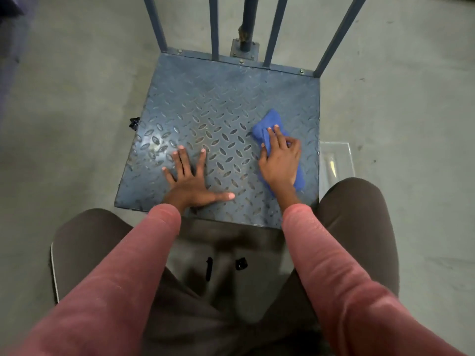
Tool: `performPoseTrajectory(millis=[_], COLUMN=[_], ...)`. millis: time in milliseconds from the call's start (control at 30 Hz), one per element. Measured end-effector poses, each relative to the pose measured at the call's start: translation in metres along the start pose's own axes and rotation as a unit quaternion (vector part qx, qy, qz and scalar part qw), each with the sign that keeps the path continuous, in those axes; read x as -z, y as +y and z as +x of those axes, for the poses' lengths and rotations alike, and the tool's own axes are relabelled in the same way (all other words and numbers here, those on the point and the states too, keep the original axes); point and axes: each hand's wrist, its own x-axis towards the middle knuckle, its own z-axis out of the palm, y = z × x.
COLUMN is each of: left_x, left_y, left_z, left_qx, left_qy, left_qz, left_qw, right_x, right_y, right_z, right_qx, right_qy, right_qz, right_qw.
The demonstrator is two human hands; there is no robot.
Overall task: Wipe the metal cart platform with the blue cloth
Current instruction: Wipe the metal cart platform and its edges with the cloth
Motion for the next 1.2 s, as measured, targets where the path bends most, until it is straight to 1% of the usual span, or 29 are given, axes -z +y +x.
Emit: performPoseTrajectory(millis=[33, 100, 167, 233, 300, 367, 400, 433, 467, 500, 533, 567, 600, 633, 667, 700, 767, 800, 833, 867, 900, 933, 967, 1000, 1033, 1067, 1100, 1167, 1200], left_x=[0.001, 0.003, 0.002, 0.001, -0.003, -0.009, -0.012, -0.015, -0.018, -0.02, -0.022, -0.023, -0.025, -0.027, -0.028, -0.03, -0.033, -0.034, -0.034, -0.034, -0.032, -0.031, -0.029, -0.027, -0.026, -0.025, -0.025, -0.022, -0.02], left_y=[-0.005, -0.014, -0.022, -0.032, -0.041, -0.046, -0.047, -0.046, -0.045, -0.044, -0.044, -0.044, -0.045, -0.046, -0.047, -0.047, -0.044, -0.043, -0.043, -0.044, -0.047, -0.05, -0.054, -0.058, -0.061, -0.064, -0.067, -0.072, -0.075], left_z=[-0.002, -0.007, -0.012, -0.018, -0.021, -0.024, -0.025, -0.026, -0.027, -0.027, -0.027, -0.027, -0.027, -0.028, -0.029, -0.031, -0.033, -0.034, -0.036, -0.037, -0.039, -0.04, -0.041, -0.043, -0.044, -0.046, -0.047, -0.051, -0.053], left_qx=[-0.005, -0.019, -0.033, -0.04, -0.038, -0.029, -0.026, -0.021, -0.018, -0.016, -0.015, -0.015, -0.015, -0.016, -0.016, -0.014, -0.001, 0.01, 0.021, 0.03, 0.035, 0.036, 0.032, 0.025, 0.017, 0.009, 0.001, -0.012, -0.017], left_qy=[0.001, 0.011, 0.019, 0.02, 0.028, 0.041, 0.045, 0.049, 0.051, 0.053, 0.057, 0.062, 0.067, 0.072, 0.075, 0.077, 0.085, 0.091, 0.098, 0.106, 0.113, 0.119, 0.121, 0.121, 0.118, 0.114, 0.112, 0.099, 0.085], left_qz=[0.036, 0.099, 0.124, 0.131, 0.126, 0.115, 0.111, 0.106, 0.101, 0.097, 0.097, 0.099, 0.1, 0.099, 0.096, 0.094, 0.092, 0.09, 0.084, 0.076, 0.067, 0.059, 0.053, 0.049, 0.05, 0.056, 0.064, 0.081, 0.087], left_qw=[0.999, 0.995, 0.992, 0.99, 0.991, 0.992, 0.992, 0.993, 0.993, 0.994, 0.993, 0.993, 0.993, 0.992, 0.992, 0.993, 0.992, 0.992, 0.991, 0.991, 0.991, 0.99, 0.991, 0.991, 0.992, 0.992, 0.992, 0.992, 0.992], right_x=[0.001, 0.002, 0.003, 0.003, 0.001, -0.004, -0.007, -0.01, -0.013, -0.017, -0.021, -0.025, -0.028, -0.03, -0.032, -0.034, -0.037, -0.04, -0.041, -0.043, -0.045, -0.047, -0.051, -0.054, -0.056, -0.059, -0.06, -0.064, -0.066], right_y=[-0.011, -0.023, -0.023, -0.014, -0.008, -0.011, -0.018, -0.031, -0.045, -0.059, -0.069, -0.075, -0.076, -0.075, -0.074, -0.073, -0.075, -0.084, -0.097, -0.111, -0.123, -0.13, -0.132, -0.131, -0.13, -0.13, -0.131, -0.144, -0.157], right_z=[-0.014, -0.041, -0.052, -0.036, -0.011, 0.01, 0.013, 0.012, 0.006, -0.003, -0.01, -0.014, -0.009, 0.001, 0.013, 0.024, 0.039, 0.04, 0.036, 0.028, 0.018, 0.011, 0.011, 0.016, 0.023, 0.031, 0.037, 0.039, 0.035], right_qx=[0.025, 0.104, 0.178, 0.205, 0.183, 0.087, 0.027, -0.012, -0.012, 0.038, 0.131, 0.232, 0.302, 0.331, 0.323, 0.284, 0.145, 0.084, 0.061, 0.094, 0.169, 0.259, 0.319, 0.339, 0.324, 0.28, 0.217, 0.095, 0.079], right_qy=[-0.004, -0.038, -0.057, -0.064, -0.063, -0.05, -0.037, -0.024, -0.019, -0.024, -0.042, -0.063, -0.081, -0.096, -0.103, -0.1, -0.077, -0.069, -0.067, -0.067, -0.072, -0.078, -0.092, -0.105, -0.107, -0.095, -0.079, -0.055, -0.051], right_qz=[-0.005, -0.004, -0.002, 0.013, 0.0, 0.002, 0.014, 0.022, 0.025, 0.023, 0.022, 0.028, 0.043, 0.061, 0.078, 0.091, 0.119, 0.125, 0.116, 0.094, 0.074, 0.067, 0.073, 0.088, 0.112, 0.134, 0.148, 0.134, 0.118], right_qw=[1.0, 0.994, 0.982, 0.977, 0.981, 0.995, 0.999, 0.999, 0.999, 0.999, 0.99, 0.97, 0.949, 0.937, 0.938, 0.949, 0.979, 0.986, 0.989, 0.989, 0.98, 0.961, 0.94, 0.931, 0.933, 0.946, 0.962, 0.985, 0.989])
